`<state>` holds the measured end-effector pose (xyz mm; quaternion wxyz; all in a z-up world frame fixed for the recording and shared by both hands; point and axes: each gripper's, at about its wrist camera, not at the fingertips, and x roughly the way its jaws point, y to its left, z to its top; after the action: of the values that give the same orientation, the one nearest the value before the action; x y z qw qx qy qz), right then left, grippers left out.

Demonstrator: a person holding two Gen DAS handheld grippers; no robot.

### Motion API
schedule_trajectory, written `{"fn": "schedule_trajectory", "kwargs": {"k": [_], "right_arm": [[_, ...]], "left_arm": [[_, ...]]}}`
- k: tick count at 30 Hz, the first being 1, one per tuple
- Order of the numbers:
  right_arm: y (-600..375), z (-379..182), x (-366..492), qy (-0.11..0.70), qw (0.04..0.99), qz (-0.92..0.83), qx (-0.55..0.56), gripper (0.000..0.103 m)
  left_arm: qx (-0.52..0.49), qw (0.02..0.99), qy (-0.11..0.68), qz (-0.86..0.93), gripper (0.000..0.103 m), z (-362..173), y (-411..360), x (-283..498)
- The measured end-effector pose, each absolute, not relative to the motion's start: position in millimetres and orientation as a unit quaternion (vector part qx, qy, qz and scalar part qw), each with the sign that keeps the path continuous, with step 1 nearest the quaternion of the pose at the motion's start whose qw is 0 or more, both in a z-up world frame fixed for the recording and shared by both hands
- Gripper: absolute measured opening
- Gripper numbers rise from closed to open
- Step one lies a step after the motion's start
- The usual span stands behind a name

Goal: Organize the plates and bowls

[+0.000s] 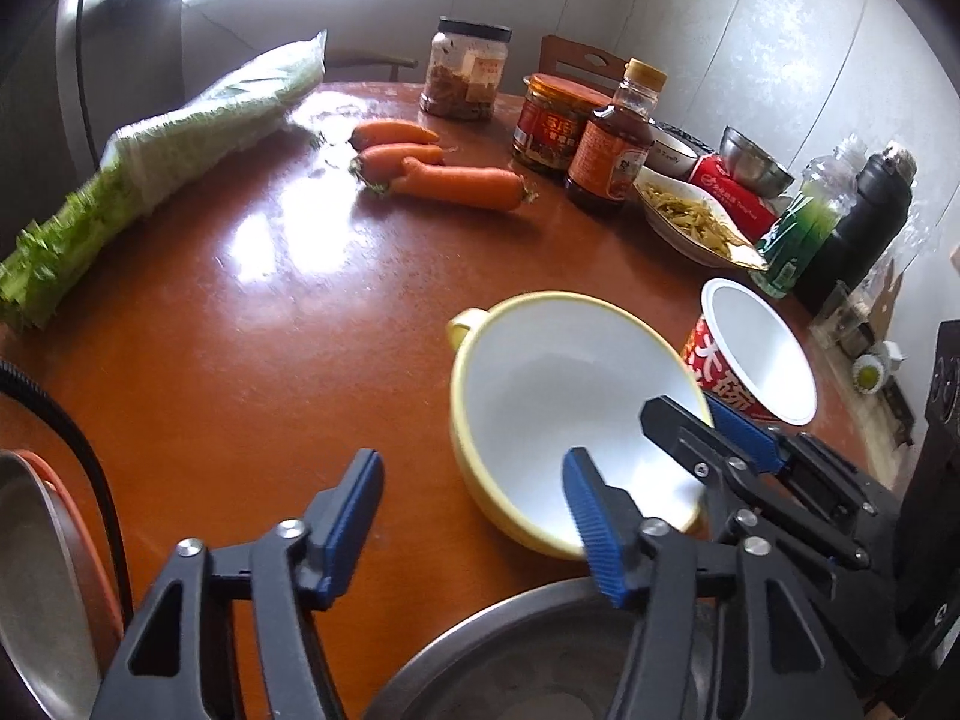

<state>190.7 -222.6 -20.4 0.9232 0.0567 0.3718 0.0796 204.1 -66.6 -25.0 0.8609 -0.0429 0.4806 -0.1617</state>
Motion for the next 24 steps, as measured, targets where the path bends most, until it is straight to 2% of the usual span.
{"fn": "schedule_trajectory", "kwargs": {"k": [5,24], "right_arm": [[-218,-20,194,0.374,0.920,0.098,0.062,0.024],[-191,10,188,0.333,0.936,0.106,0.030,0.023]], "left_arm": [[-0.037,0.857,0.486,-0.169,0.042,-27,-69,203],[-0.051,0.885,0.436,-0.157,0.041,3,-46,196]]}}
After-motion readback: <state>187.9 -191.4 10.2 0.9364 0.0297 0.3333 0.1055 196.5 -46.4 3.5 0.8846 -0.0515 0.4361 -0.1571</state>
